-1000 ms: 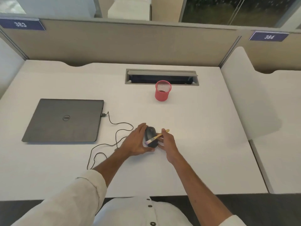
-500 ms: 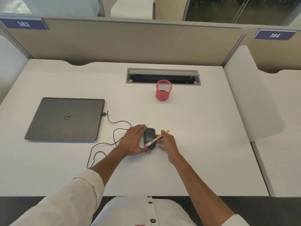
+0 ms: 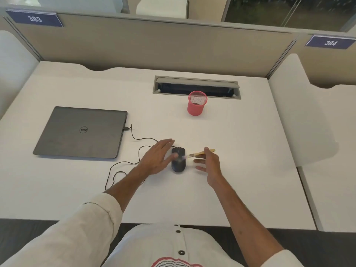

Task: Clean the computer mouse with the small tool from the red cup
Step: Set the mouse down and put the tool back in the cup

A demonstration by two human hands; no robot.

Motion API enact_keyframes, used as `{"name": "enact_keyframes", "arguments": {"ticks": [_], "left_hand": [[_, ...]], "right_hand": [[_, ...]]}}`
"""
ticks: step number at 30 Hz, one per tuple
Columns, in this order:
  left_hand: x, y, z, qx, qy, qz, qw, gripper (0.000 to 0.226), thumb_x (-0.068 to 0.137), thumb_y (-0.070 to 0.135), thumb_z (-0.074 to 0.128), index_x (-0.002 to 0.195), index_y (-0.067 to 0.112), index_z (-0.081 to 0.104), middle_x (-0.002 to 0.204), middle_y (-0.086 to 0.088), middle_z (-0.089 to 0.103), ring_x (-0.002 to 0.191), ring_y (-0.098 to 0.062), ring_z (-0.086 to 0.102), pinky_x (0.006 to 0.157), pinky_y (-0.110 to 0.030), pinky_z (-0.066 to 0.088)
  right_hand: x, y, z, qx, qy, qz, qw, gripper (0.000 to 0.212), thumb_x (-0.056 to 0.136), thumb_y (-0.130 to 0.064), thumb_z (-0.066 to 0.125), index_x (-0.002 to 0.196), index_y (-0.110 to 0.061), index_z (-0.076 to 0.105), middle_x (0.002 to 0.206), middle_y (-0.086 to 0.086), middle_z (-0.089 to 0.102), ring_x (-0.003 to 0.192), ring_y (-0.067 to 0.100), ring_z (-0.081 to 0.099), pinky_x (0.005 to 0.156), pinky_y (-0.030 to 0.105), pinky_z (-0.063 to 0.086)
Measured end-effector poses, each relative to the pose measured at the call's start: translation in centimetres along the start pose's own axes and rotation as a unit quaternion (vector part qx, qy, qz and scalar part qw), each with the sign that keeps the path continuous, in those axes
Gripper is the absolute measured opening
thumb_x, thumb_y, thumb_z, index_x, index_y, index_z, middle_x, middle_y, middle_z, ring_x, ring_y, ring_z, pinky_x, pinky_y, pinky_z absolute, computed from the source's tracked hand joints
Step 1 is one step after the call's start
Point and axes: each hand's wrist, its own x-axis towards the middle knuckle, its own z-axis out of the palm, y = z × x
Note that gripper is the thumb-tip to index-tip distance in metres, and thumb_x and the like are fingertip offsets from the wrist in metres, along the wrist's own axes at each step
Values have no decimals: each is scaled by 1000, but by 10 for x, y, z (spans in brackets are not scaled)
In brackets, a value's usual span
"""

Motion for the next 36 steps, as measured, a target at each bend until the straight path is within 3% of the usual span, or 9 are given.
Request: {"name": "enact_keyframes", "arguments": {"ticks": [2, 5, 11, 18, 21, 24, 29, 32, 36], "left_hand": [[4, 0, -7, -7, 44, 1, 999, 52, 120, 36, 43, 168, 16, 45, 172, -2, 46, 163, -22, 38, 133, -39, 33], [14, -2, -15, 27, 63, 5, 998, 48, 122, 29, 39, 166, 15, 49, 171, -3, 49, 164, -25, 36, 136, -35, 26], [36, -3, -20, 87, 39, -12, 995, 53, 122, 32, 30, 173, 16, 32, 181, 0, 31, 171, -21, 20, 138, -34, 16], [61, -5, -15, 127, -12, -39, 991, 64, 122, 41, 24, 178, 17, 3, 187, -1, -2, 174, -21, -1, 141, -41, 6], [76, -8, -12, 116, -31, -53, 991, 67, 122, 43, 22, 177, 16, -5, 186, -4, -10, 174, -22, -7, 142, -42, 3], [88, -11, -8, 101, -38, -53, 993, 68, 122, 44, 21, 177, 18, -8, 186, -4, -13, 174, -23, -10, 142, -42, 2], [110, -18, -2, 86, -37, -44, 995, 69, 121, 45, 21, 177, 19, -10, 185, -3, -16, 174, -23, -12, 142, -42, 2], [123, -26, 2, 83, -34, -49, 995, 69, 121, 45, 21, 176, 19, -11, 185, -4, -18, 174, -23, -12, 142, -41, 1], [131, -36, 10, 80, -27, -53, 995, 69, 121, 46, 20, 176, 19, -12, 185, -3, -19, 173, -22, -14, 142, -41, 0]], "right_hand": [[1, -8, -4, 5, 26, -14, 1000, 46, 117, -38, 48, 108, -1, 73, 100, 16, 77, 76, 26, 73, 66, 36, 58], [2, -17, -7, 18, 30, -47, 998, 37, 117, -38, 50, 105, -7, 67, 93, 10, 72, 70, 22, 70, 61, 35, 56], [4, -31, -1, 48, -11, -90, 995, 17, 108, -21, 71, 99, -7, 69, 85, 10, 71, 69, 23, 71, 67, 34, 63], [16, -52, 0, 166, -106, -35, 980, 15, 100, 1, 75, 95, -9, 65, 112, 23, 83, 87, 29, 84, 81, 35, 67], [25, -64, 2, 147, -108, -44, 982, 12, 104, -2, 70, 112, -11, 73, 110, 18, 85, 91, 28, 83, 85, 37, 64], [36, -81, 7, 86, -103, -58, 989, 25, 110, -6, 59, 123, -14, 80, 99, 6, 78, 90, 24, 77, 80, 35, 60], [59, -121, 26, -39, -46, -115, 992, 21, 115, -22, 55, 123, -17, 75, 94, 6, 76, 96, 22, 75, 80, 37, 56], [81, -147, 37, -51, -28, -153, 986, 16, 112, -23, 61, 118, -12, 71, 106, 13, 80, 100, 22, 72, 84, 37, 52], [113, -179, 46, -45, 36, -220, 974, 14, 103, -16, 76, 111, -6, 81, 115, 13, 76, 101, 19, 69, 77, 18, 50]]}}
